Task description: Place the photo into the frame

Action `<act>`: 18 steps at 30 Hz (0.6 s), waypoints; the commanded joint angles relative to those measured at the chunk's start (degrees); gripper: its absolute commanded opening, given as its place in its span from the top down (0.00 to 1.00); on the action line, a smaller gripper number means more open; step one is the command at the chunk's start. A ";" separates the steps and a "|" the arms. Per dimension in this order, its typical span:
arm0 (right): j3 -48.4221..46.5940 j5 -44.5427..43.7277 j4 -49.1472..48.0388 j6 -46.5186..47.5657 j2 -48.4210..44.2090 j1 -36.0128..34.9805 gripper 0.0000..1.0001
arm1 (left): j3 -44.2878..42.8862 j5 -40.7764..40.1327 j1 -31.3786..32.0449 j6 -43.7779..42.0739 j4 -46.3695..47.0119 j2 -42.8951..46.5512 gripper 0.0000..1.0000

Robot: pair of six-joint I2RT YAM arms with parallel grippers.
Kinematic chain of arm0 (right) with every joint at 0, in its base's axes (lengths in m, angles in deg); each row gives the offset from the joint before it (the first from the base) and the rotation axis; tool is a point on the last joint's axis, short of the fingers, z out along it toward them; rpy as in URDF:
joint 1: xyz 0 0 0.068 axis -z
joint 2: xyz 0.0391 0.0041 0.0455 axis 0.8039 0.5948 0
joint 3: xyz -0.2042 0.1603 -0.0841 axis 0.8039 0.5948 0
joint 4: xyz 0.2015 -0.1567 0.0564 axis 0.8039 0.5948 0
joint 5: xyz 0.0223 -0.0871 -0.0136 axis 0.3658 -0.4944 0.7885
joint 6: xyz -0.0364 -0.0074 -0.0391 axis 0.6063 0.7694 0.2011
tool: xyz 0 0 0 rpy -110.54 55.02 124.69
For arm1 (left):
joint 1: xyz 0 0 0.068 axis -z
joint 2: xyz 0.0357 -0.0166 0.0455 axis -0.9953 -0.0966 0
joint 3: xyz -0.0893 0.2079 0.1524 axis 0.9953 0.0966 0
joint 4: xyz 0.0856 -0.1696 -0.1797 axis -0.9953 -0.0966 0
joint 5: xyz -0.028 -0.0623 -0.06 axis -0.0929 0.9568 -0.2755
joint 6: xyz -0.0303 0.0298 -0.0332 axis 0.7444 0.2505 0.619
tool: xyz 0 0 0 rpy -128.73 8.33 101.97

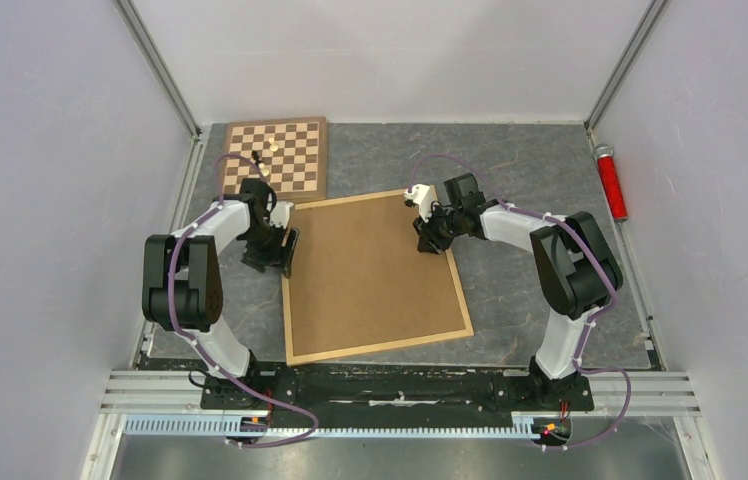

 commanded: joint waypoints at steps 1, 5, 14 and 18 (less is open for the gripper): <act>3.53 -1.80 10.90 -1.31 4.51 -0.69 0.71 | 0.44 -1.49 0.40 -1.08 0.03 -1.21 0.25; 3.43 -1.78 10.92 -1.38 4.59 -0.73 0.71 | 0.44 -1.49 1.09 -1.29 0.09 -1.61 0.25; 3.42 -1.84 10.89 -1.33 4.62 -0.71 0.71 | 0.67 -2.67 2.02 -1.39 0.25 -2.21 0.25; 3.44 -1.84 10.93 -1.32 4.68 -0.72 0.71 | 0.70 -2.36 1.98 -1.43 0.35 -2.65 0.25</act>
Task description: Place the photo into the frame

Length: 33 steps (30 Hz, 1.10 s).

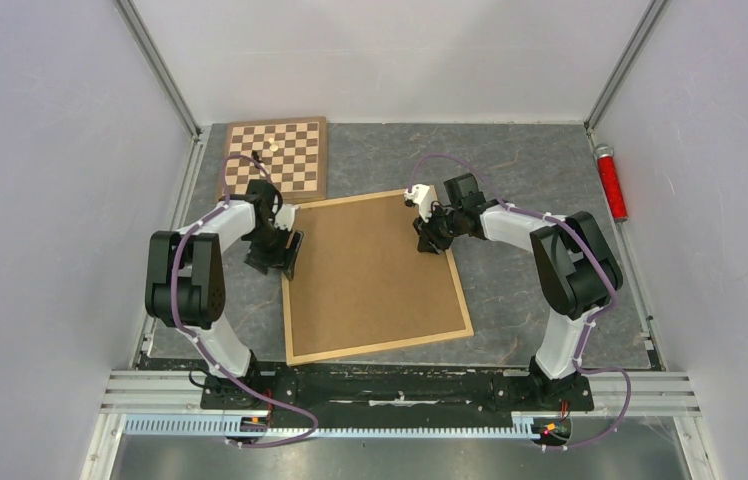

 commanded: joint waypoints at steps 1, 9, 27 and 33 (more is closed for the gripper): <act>3.32 -1.79 10.91 -1.30 4.68 -0.76 0.71 | 0.42 -0.60 0.26 -1.30 0.19 -1.49 0.25; 3.38 -1.78 10.89 -1.38 4.68 -0.77 0.71 | -1.51 7.68 0.39 -0.94 -0.27 -0.60 0.25; 3.50 -1.67 10.94 -1.11 4.74 -0.73 0.71 | -2.53 0.74 -1.69 -2.23 -3.08 3.44 0.25; 3.57 -1.67 10.86 -1.03 4.73 -0.72 0.72 | -3.22 2.19 -3.42 -2.19 -3.99 3.76 0.25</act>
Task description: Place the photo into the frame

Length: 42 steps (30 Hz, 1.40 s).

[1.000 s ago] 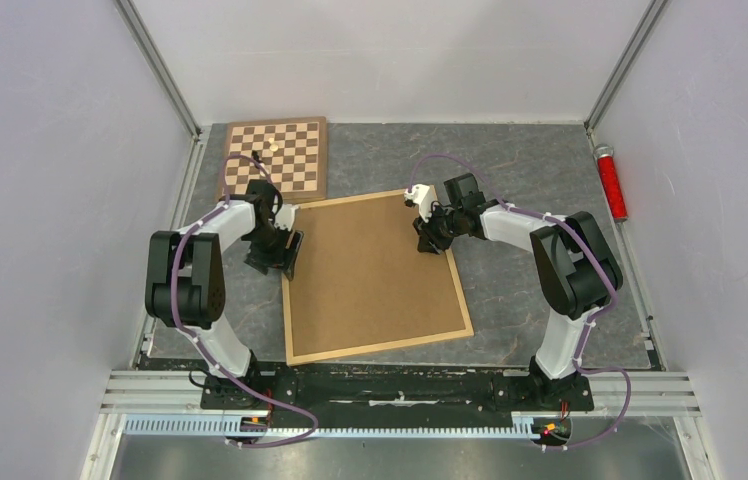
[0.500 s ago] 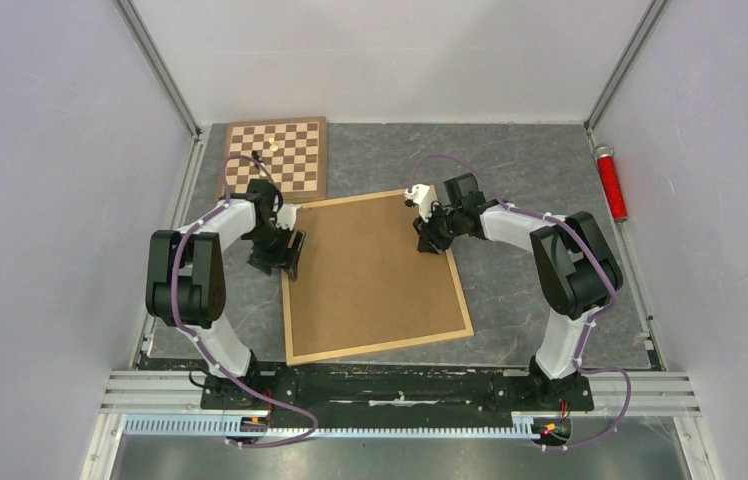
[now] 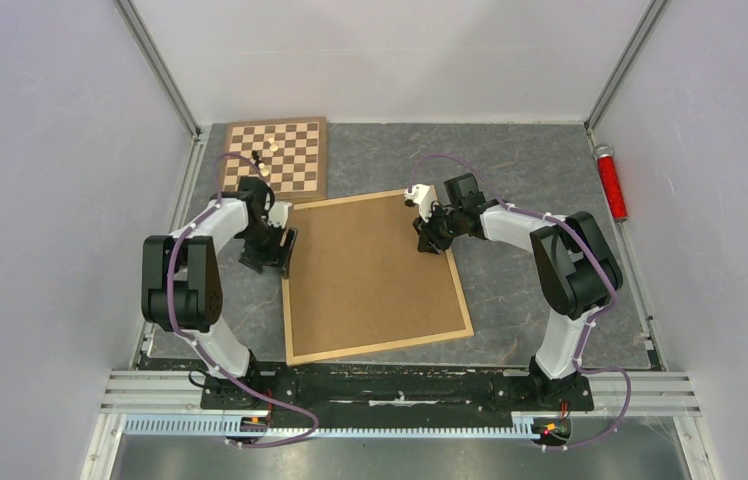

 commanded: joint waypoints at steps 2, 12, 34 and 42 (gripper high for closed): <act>3.51 -1.69 10.88 -1.04 4.75 -0.71 0.71 | -2.29 1.24 -1.72 -1.47 -1.30 2.43 0.25; 3.53 -1.73 10.87 -1.20 4.70 -0.75 0.72 | -2.03 3.35 -1.85 -1.44 -0.63 -0.26 0.25; 3.47 -1.73 10.98 -1.42 4.66 -0.75 0.72 | -1.06 3.62 -1.03 -0.93 1.56 -3.49 0.25; 3.32 -1.87 10.92 -1.39 4.65 -0.75 0.72 | -0.10 2.82 -0.68 -1.04 2.34 -4.10 0.25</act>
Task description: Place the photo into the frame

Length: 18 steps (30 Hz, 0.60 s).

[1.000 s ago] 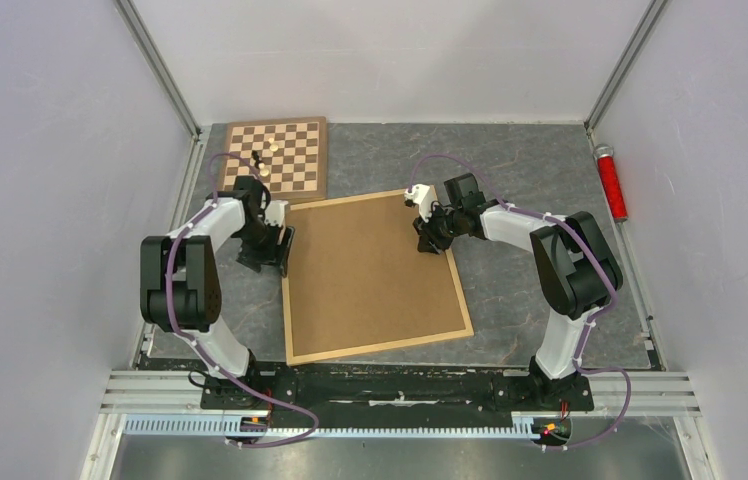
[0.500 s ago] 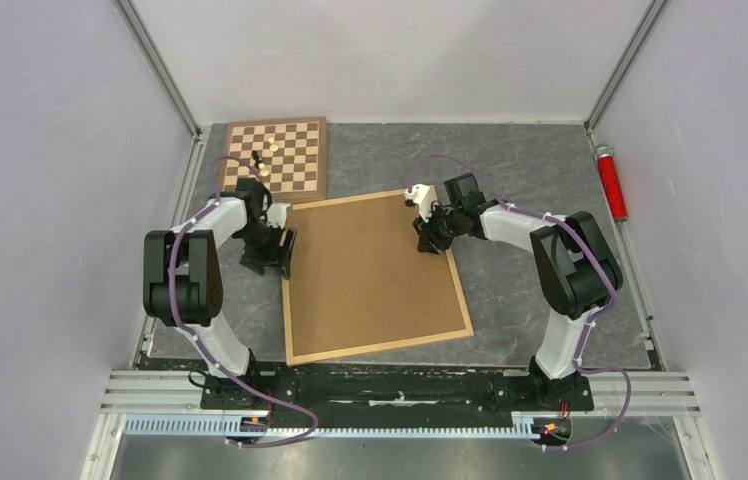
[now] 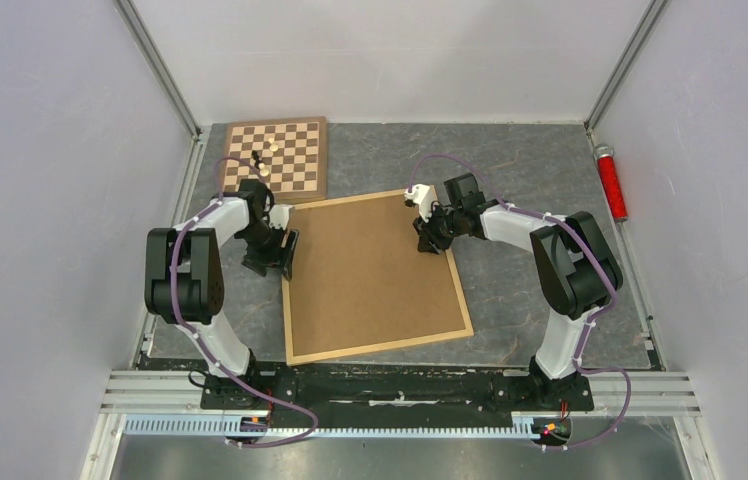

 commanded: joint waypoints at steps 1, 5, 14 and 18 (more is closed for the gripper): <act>3.37 -1.85 10.93 -1.38 4.60 -0.73 0.72 | 0.45 -0.17 0.35 -1.00 2.27 -1.31 0.25; 3.32 -1.87 11.06 -1.42 4.55 -0.75 0.72 | 0.14 0.05 0.47 -0.90 2.53 -1.97 0.25; 3.17 -1.82 11.11 -1.46 4.66 -0.74 0.72 | 0.19 0.51 2.48 -0.19 3.82 -4.00 0.25; 3.13 -1.76 11.10 -1.47 4.73 -0.71 0.71 | -0.03 0.98 3.41 0.20 4.41 -4.84 0.25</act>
